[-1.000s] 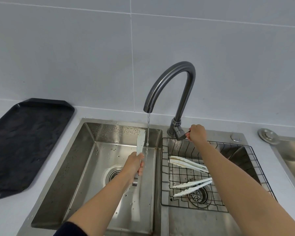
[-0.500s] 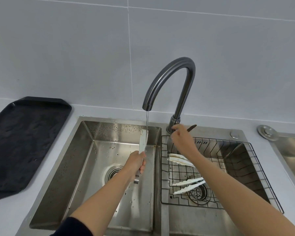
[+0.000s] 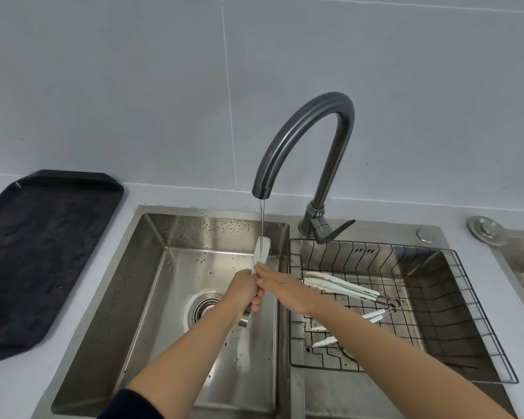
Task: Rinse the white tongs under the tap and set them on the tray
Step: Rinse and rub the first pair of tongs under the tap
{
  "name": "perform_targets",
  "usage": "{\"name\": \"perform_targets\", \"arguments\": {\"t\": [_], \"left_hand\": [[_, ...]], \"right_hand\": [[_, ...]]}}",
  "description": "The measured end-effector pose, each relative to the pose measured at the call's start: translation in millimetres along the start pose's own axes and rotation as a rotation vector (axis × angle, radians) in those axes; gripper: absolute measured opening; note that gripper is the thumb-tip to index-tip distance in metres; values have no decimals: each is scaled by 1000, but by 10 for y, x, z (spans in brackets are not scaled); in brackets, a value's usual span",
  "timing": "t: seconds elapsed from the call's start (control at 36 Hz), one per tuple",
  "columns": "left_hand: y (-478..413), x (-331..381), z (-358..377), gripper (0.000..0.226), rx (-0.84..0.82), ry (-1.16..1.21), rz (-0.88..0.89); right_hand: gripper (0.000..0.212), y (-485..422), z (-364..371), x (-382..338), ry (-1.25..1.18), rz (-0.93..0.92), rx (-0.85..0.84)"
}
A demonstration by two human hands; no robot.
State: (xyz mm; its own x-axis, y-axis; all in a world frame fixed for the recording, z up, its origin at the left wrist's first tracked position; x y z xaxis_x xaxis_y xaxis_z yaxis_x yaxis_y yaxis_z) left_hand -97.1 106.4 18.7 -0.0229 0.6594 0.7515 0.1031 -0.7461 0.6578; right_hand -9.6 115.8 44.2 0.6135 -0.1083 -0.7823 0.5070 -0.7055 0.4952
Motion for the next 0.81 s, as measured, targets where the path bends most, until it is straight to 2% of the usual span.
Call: {"name": "perform_targets", "arguments": {"t": [0.28, 0.44, 0.56, 0.81], "left_hand": [[-4, -11, -24, 23, 34, -206, 42], [42, -45, -19, 14, 22, -218, 49], [68, -68, -29, 22, 32, -205, 60], [219, -117, -60, 20, 30, -344, 86]], "right_hand": [[53, -184, 18, -17, 354, -38, -33], [53, -326, -26, 29, 527, -51, -13], [58, -422, -38, 37, 510, -43, 7], [64, -478, -81, 33, 324, 70, 59]]}}
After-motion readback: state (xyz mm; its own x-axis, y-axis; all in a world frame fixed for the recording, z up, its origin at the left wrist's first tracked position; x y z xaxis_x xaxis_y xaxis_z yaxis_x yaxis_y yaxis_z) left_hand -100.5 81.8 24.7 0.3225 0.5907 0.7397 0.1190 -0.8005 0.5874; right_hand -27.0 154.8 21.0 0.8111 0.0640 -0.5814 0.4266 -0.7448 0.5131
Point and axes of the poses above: each hand's wrist, its own y-axis away from the middle knuckle, its own z-axis out of the palm, x = y × z, the point moved 6 cm from there along -y, towards the middle knuckle, and after that the axes turned 3 degrees about x, right-handed, at the moved point
